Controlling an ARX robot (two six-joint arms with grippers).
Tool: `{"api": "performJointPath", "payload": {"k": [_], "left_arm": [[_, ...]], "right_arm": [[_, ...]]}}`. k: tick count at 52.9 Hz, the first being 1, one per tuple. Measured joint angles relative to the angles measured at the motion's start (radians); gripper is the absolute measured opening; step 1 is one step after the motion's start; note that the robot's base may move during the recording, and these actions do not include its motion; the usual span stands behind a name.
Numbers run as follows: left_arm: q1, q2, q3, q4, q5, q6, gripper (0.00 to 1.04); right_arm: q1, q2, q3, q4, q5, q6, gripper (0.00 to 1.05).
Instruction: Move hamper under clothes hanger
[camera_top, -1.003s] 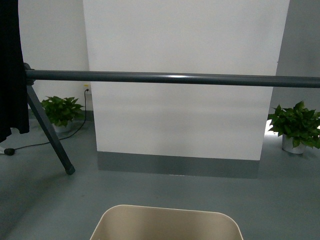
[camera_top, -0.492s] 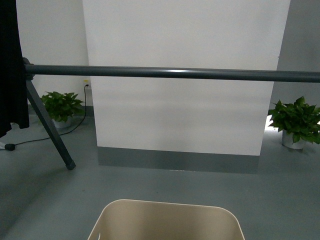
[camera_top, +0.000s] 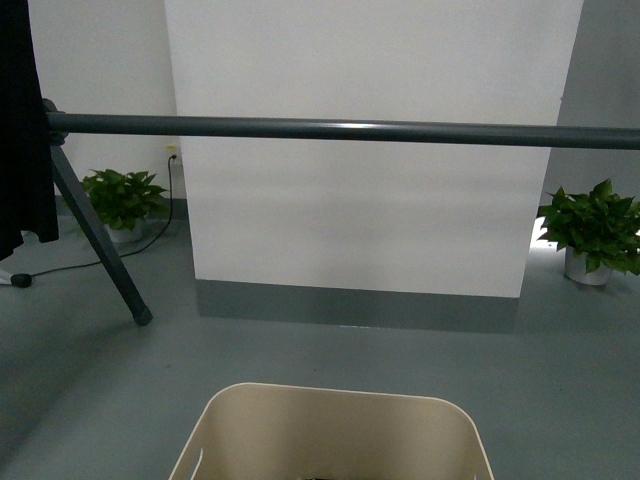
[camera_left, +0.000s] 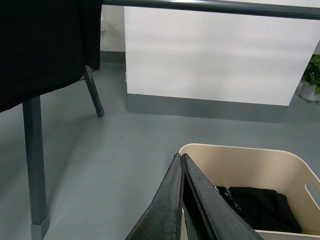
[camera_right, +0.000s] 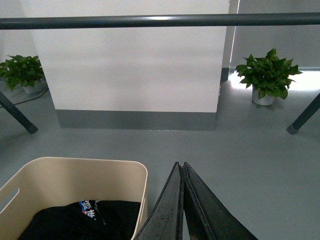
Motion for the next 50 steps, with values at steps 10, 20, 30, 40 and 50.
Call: {"api": "performJointPath", "payload": {"k": [10,20,30,40,50], "left_arm": [[0.0,0.0,0.0,0.0,0.0,0.0,0.28],[0.0,0.0,0.0,0.0,0.0,0.0,0.57],[0.0,0.0,0.0,0.0,0.0,0.0,0.81],[0.0,0.0,0.0,0.0,0.0,0.0,0.98],[0.0,0.0,0.0,0.0,0.0,0.0,0.98]], "right_arm": [[0.0,0.0,0.0,0.0,0.0,0.0,0.2],[0.0,0.0,0.0,0.0,0.0,0.0,0.49],[0.0,0.0,0.0,0.0,0.0,0.0,0.72],[0.0,0.0,0.0,0.0,0.0,0.0,0.97],[0.0,0.0,0.0,0.0,0.0,0.0,0.97]]}}
